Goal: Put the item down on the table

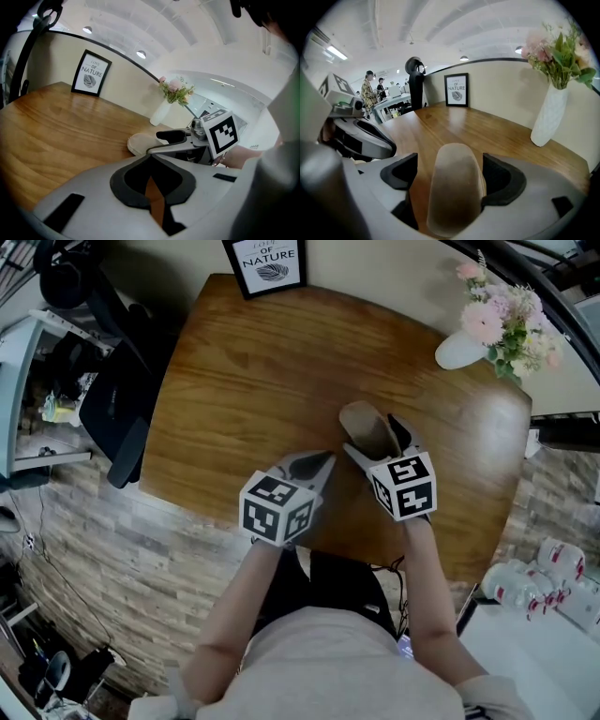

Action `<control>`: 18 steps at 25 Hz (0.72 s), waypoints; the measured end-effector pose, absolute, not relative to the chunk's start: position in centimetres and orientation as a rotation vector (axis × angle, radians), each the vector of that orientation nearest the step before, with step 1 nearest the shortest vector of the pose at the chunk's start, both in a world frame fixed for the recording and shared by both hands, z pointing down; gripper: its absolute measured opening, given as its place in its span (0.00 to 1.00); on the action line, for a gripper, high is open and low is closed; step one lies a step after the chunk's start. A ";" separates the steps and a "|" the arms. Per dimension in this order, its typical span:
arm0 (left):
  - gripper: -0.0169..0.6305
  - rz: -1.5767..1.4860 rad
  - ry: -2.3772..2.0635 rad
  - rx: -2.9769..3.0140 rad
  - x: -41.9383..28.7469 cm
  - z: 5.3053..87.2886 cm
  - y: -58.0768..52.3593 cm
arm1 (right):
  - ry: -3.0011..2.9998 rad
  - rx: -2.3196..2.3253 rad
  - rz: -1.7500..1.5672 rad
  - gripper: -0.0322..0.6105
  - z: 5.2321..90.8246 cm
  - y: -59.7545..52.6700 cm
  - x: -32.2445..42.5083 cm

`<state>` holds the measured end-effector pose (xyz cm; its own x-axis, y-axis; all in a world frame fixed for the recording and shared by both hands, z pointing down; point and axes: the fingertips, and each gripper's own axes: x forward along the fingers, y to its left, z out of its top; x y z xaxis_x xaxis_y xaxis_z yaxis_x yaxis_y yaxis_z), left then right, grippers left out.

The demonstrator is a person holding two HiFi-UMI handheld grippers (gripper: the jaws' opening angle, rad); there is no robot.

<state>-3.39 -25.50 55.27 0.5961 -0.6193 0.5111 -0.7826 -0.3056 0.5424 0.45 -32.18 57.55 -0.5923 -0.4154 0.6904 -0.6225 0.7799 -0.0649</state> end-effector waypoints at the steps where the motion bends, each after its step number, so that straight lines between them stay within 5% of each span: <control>1: 0.05 0.260 -1.110 2.043 -3.5 54.9 -25.5 | -2.303 0.779 0.389 0.72 56.8 -32.1 0.3; 13: 0.05 0.252 -1.074 2.231 -3.5 48.4 -25.4 | -2.511 0.988 0.293 0.65 45.1 -30.6 -0.1; 18: 0.05 0.223 -1.083 2.314 -4.0 45.1 -25.6 | -2.576 1.042 0.186 0.50 40.3 -29.1 0.0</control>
<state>-3.98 -25.62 45.09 0.6585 -0.6528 0.3745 -0.7477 -0.5105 0.4248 0.01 -29.07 40.25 -0.6660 -0.6472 0.3708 -0.6937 0.7201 0.0108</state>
